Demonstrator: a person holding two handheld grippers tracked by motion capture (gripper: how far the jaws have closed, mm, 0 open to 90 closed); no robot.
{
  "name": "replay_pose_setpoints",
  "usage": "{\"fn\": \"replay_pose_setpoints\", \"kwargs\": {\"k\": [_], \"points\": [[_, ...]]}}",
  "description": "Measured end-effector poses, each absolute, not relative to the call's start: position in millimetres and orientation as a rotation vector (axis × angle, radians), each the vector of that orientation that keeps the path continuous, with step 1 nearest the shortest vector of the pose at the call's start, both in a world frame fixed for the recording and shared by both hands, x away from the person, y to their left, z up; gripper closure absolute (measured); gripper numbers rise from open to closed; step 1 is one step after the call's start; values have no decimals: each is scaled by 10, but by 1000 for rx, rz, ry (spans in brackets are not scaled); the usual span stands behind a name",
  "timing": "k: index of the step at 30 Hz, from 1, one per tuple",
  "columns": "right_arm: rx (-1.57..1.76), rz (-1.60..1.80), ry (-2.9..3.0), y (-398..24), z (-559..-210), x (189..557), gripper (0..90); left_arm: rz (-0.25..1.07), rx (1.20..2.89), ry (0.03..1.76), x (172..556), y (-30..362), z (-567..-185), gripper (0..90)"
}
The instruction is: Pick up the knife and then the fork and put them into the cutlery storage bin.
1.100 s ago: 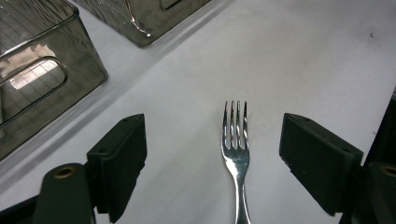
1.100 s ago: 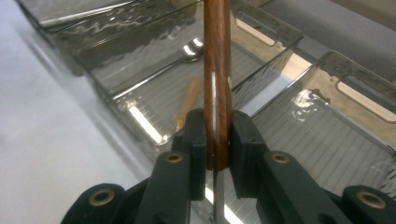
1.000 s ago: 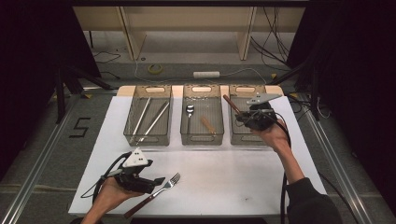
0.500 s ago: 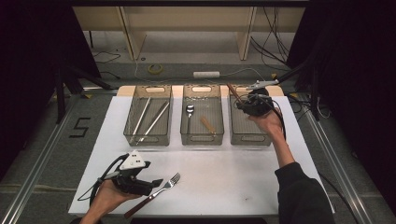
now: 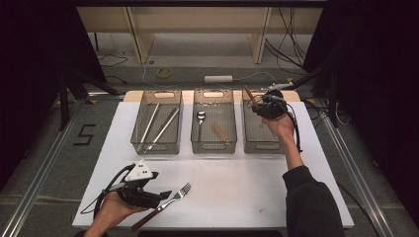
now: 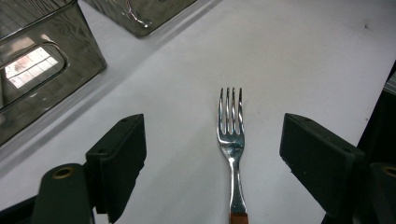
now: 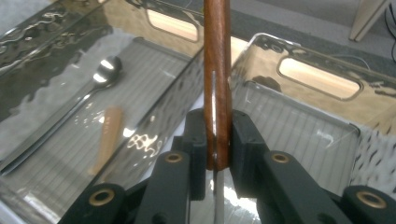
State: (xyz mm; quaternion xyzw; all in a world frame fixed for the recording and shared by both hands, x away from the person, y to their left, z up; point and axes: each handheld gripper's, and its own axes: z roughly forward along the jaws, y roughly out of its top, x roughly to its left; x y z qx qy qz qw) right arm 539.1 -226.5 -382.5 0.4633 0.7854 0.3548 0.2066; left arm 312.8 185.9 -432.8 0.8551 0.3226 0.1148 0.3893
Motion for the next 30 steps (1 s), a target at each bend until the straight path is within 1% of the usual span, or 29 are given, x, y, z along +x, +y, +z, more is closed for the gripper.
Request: {"fn": "replay_pose_setpoints", "kwargs": {"k": [9, 26, 30], "points": [[1350, 944, 2162, -2274, -3925, 5467, 790, 292, 2173, 822, 3120, 1874, -4337, 218], [1458, 915, 2130, -2263, -4090, 5492, 787, 289, 2183, 826, 3120, 1868, -4347, 219], [1505, 911, 2123, -2260, -4121, 5503, 775, 286, 2186, 830, 3121, 1867, -4352, 219]]}}
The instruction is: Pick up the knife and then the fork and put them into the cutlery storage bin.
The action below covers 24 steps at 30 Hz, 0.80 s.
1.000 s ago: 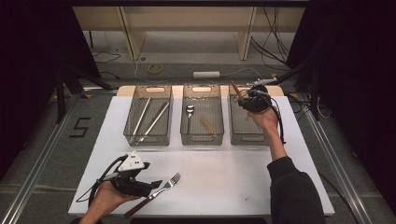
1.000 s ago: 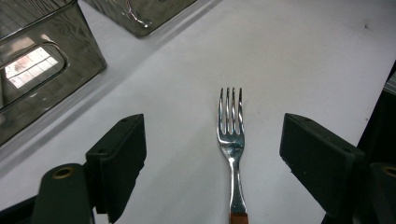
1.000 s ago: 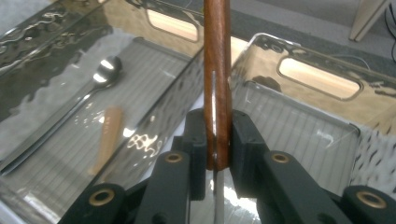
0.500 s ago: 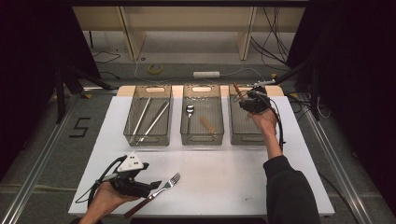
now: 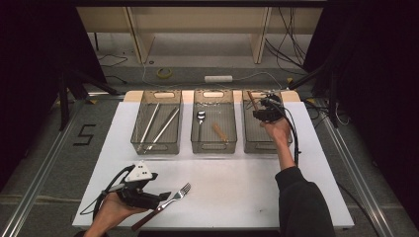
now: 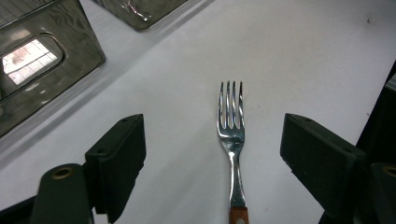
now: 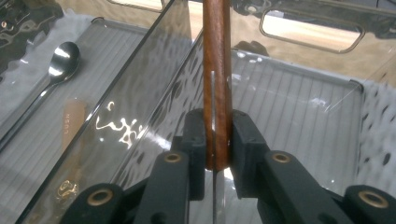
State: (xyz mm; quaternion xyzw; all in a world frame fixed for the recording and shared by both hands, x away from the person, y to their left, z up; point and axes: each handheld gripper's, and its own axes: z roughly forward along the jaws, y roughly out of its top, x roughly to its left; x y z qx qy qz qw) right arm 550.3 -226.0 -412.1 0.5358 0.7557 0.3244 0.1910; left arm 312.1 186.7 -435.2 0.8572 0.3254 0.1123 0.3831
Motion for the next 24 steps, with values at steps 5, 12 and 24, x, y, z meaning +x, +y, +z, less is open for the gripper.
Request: {"fn": "replay_pose_setpoints", "kwargs": {"k": [5, 12, 24], "points": [[1525, 950, 2134, -2248, -4108, 5507, 662, 290, 2188, 833, 3123, 1868, -4354, 219], [1474, 992, 2156, -2251, -4009, 5442, 585, 282, 2193, 841, 3128, 1868, -4357, 219], [1233, 1149, 2285, -2212, -3820, 5000, 423, 226, 2236, 876, 3144, 1845, -4356, 218]]}}
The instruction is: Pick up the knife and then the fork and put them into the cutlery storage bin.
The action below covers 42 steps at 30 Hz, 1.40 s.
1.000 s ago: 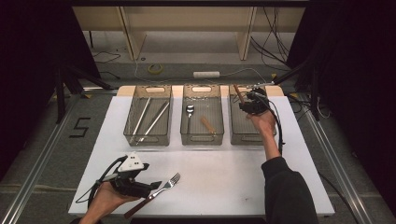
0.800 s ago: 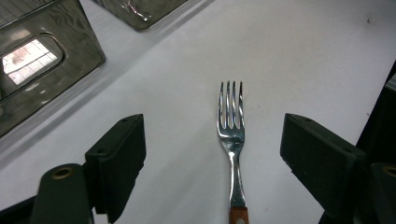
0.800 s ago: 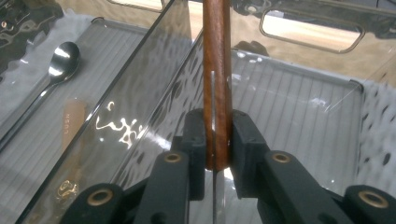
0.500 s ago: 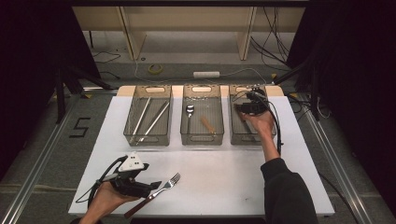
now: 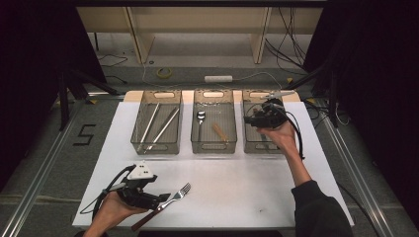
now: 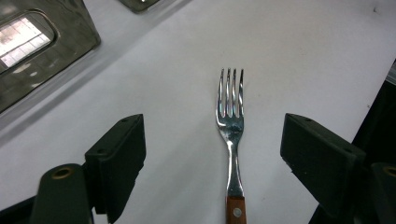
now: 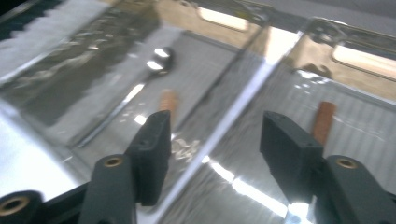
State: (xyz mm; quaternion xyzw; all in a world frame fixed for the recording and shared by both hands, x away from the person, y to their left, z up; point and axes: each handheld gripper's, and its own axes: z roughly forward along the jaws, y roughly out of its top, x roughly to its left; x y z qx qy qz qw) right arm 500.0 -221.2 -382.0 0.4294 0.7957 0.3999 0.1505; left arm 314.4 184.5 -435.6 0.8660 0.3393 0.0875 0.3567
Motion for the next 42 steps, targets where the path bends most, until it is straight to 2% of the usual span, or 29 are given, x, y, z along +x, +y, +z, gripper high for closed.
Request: {"fn": "replay_pose_setpoints", "kwargs": {"k": [8, 19, 32, 39, 42], "points": [[1097, 1235, 2308, -2227, -3755, 4526, 347, 236, 2277, 880, 3133, 1825, -4339, 222], [1003, 1316, 2317, -2293, -3915, 3996, 321, 230, 2369, 881, 3107, 1827, -4348, 234], [1031, 1418, 2305, -2373, -4080, 3664, 313, 170, 2472, 937, 3040, 1903, -4393, 290], [1039, 1413, 2329, -2392, -4154, 3571, 314, 86, 2549, 970, 3004, 1887, -4487, 345], [1041, 1425, 2345, -2375, -4185, 3542, 315, 74, 2563, 979, 2993, 1882, -4505, 396]]}}
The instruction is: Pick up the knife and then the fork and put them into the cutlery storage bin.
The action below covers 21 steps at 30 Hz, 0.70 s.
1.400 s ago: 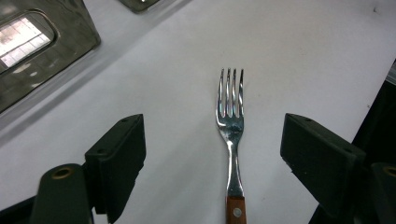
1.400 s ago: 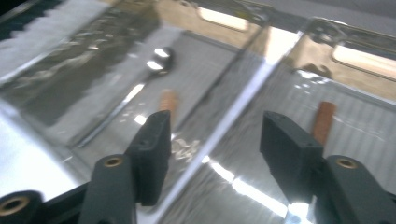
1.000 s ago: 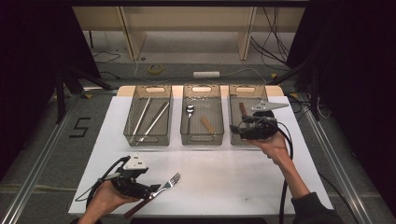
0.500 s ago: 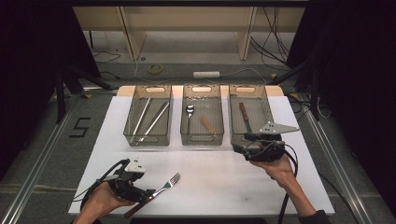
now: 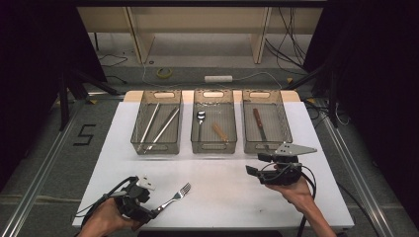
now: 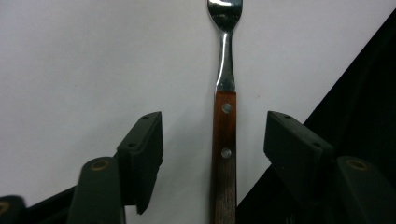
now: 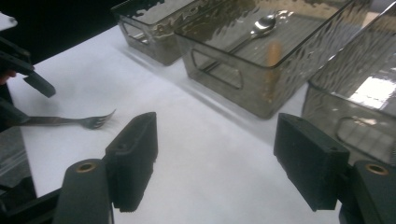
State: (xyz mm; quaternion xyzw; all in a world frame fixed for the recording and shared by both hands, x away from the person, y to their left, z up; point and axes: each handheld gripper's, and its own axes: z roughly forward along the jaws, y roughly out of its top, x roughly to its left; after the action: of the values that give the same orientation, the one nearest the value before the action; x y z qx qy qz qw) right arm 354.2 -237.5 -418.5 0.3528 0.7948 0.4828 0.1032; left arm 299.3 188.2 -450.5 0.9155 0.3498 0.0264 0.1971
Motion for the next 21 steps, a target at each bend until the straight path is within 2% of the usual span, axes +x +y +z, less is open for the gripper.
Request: {"fn": "replay_pose_setpoints", "kwargs": {"k": [21], "points": [[999, 1406, 2387, -2293, -4219, 3440, 320, 47, 2724, 953, 3008, 1761, -4622, 603]]}}
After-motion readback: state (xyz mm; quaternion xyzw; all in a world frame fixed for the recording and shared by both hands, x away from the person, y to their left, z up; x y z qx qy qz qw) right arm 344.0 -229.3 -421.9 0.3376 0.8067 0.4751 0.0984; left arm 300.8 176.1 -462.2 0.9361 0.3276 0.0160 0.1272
